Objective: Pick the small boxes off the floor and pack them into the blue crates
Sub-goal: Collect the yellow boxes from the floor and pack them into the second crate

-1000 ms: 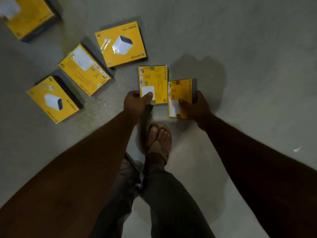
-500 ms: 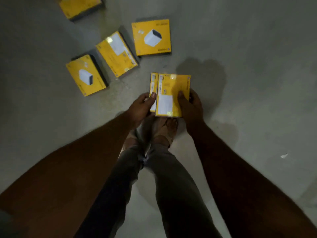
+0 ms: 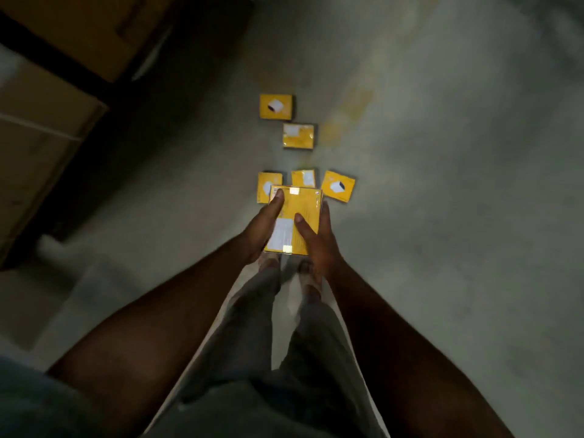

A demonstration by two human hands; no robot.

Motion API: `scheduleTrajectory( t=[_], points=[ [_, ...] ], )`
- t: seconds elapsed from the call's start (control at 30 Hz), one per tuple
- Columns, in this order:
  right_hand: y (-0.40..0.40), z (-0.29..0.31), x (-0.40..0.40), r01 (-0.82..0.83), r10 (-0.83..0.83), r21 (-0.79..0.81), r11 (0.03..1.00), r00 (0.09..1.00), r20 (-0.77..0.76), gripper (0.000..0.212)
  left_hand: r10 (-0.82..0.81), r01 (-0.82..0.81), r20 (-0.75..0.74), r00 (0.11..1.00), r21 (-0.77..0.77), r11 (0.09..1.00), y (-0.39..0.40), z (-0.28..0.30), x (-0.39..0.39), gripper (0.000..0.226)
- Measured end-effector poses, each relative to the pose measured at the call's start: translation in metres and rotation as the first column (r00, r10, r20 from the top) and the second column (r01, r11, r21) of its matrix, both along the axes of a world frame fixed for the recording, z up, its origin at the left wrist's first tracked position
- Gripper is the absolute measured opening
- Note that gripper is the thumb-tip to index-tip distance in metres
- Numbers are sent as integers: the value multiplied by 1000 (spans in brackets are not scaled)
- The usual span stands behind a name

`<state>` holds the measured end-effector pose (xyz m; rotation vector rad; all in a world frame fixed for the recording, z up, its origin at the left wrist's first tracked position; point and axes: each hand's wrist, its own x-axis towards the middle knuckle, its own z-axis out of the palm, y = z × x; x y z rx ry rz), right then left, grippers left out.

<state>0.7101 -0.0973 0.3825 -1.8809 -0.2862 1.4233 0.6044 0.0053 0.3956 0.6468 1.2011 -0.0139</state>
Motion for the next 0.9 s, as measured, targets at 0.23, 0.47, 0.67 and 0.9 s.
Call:
scheduleTrajectory(
  t=[0.23,0.47,0.67,0.9],
  points=[
    [32,116,-68,-360,347,160,919,932,102,86,433,-424,23,901,257,868,-38,124,-103,53],
    [0,182,-169,-746,737,187,639,663,126,73,741,-723,55,669,278,632,-135,181,-216,48],
    [-16,215,-311,-937,942,244,252,295,162,48,916,-907,150,372,267,325,-209,190,-343,71],
    [-68,220,-502,-978,988,204,-43,-11,152,87,967,-927,230,106,374,13,-289,204,-503,66]
  ],
)
